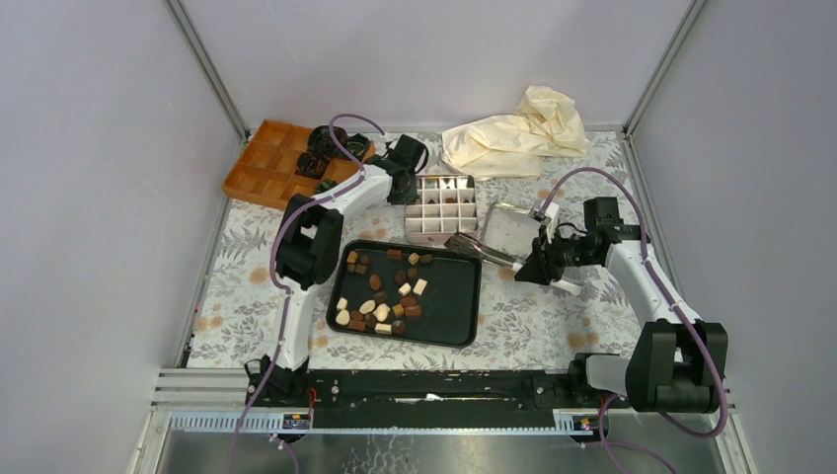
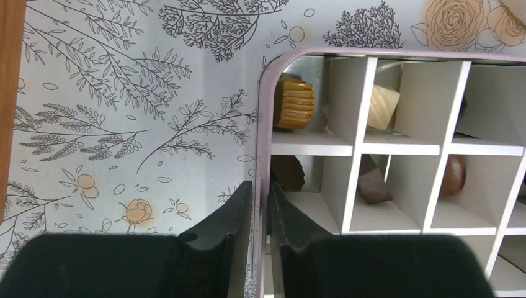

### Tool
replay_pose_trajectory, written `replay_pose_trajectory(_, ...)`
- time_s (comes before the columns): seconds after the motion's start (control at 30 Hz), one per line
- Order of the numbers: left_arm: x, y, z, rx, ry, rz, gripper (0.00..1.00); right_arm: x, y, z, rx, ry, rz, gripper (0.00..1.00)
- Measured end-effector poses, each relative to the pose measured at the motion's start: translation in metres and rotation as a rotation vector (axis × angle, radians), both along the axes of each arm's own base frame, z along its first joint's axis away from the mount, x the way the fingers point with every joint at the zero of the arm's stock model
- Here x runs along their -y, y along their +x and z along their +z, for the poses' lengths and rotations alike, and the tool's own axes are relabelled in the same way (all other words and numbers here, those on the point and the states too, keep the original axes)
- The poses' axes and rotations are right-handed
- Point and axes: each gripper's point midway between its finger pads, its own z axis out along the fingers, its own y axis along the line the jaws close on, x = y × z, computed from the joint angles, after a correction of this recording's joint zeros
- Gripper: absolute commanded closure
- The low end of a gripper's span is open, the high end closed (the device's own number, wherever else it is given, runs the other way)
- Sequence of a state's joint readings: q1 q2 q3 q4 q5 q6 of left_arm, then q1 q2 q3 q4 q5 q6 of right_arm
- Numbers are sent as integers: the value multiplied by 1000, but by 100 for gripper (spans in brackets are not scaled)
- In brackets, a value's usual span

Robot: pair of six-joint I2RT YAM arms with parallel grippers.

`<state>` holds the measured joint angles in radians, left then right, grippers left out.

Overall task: Pack the chocolate
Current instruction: Adjust the packing box at the center of the board.

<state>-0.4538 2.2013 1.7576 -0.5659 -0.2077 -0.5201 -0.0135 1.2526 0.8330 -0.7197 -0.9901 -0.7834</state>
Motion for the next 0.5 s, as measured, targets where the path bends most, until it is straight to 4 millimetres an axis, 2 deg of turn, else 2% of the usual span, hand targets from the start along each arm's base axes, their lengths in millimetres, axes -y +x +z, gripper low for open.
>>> replay_pose_trajectory(0.2, -2, 1, 2, 0, 18, -3, 100, 2, 1, 0, 0, 0, -9, 100)
replay_pose_trajectory(0.37, -8, 1, 3, 8, 57, 9, 100, 2, 1, 1, -2, 4, -12, 100)
replay_pose_trajectory(0.5, -13, -4, 14, 41, 85, 17, 100, 0, -2, 6, -11, 26, -10, 100)
